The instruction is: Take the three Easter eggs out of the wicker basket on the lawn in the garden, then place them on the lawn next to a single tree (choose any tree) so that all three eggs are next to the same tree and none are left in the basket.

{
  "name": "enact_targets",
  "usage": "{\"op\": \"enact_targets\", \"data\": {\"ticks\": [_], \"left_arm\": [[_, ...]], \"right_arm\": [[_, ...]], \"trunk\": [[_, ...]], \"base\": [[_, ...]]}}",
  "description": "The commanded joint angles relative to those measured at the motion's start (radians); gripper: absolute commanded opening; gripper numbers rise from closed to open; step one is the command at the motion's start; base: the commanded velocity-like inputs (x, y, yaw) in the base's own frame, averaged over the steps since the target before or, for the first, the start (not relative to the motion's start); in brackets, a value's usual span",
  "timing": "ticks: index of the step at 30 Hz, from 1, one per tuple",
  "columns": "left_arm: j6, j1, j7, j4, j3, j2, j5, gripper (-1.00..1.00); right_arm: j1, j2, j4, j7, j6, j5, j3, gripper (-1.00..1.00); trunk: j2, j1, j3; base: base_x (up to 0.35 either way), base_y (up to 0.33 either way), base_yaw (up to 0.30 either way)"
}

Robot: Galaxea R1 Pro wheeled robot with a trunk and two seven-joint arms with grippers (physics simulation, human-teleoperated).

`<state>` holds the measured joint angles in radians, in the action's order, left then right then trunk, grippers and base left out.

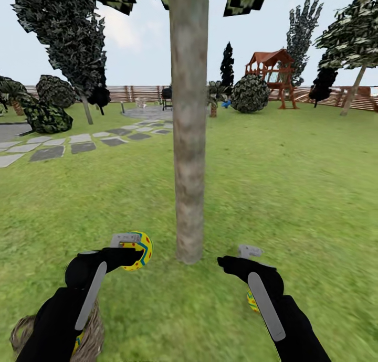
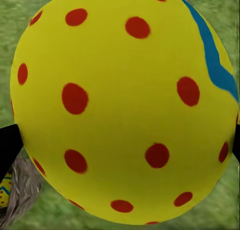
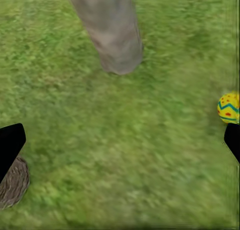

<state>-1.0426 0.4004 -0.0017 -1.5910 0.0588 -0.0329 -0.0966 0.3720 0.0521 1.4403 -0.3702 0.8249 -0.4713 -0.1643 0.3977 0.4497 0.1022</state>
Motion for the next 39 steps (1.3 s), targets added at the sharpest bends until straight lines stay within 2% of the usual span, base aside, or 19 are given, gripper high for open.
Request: {"op": "enact_targets", "data": {"ticks": [1, 6, 7, 10, 14, 26, 39], "left_arm": [[-0.005, 0.001, 0.005, -0.001, 0.001, -0.001, -0.006, -1.0], [-0.005, 0.001, 0.009, -0.001, 0.007, -0.001, -0.006, -1.0], [-0.005, 0.001, 0.039, 0.0, 0.023, -0.001, -0.006, -1.0], [-0.005, 0.003, 0.095, 0.0, 0.033, 0.0, -0.007, -1.0], [-0.005, 0.004, 0.127, 0.002, 0.04, 0.001, -0.008, -1.0], [-0.005, 0.005, 0.138, 0.006, 0.041, 0.0, -0.006, -1.0], [-0.005, 0.007, 0.14, 0.014, 0.041, 0.001, -0.003, -1.0]], "right_arm": [[0.001, 0.0, 0.0, -0.01, 0.002, -0.01, -0.001, 1.0], [0.001, 0.0, 0.004, -0.012, 0.002, -0.01, -0.001, 1.0], [0.001, -0.001, 0.005, -0.013, 0.001, -0.009, -0.001, 1.0], [0.001, -0.001, 0.006, -0.013, 0.0, -0.009, 0.0, 1.0], [0.001, -0.001, 0.006, -0.012, -0.001, -0.009, 0.0, 1.0], [0.002, 0.0, 0.005, -0.01, 0.0, -0.01, 0.0, 1.0], [0.002, 0.0, 0.005, -0.012, 0.002, -0.01, 0.0, 1.0]], "trunk": [[0.002, 0.0, 0.001], [0.002, 0.0, -0.001], [0.002, 0.0, -0.001], [0.002, 0.0, -0.001], [0.002, 0.0, -0.002], [0.002, 0.0, -0.013], [0.002, 0.0, -0.014]], "base": [[-0.245, -0.199, -0.24], [-0.245, -0.199, -0.12], [-0.245, -0.199, -0.015], [-0.245, -0.199, -0.008], [-0.235, -0.213, -0.002], [-0.087, -0.282, -0.158], [0.059, -0.311, -0.009]]}}
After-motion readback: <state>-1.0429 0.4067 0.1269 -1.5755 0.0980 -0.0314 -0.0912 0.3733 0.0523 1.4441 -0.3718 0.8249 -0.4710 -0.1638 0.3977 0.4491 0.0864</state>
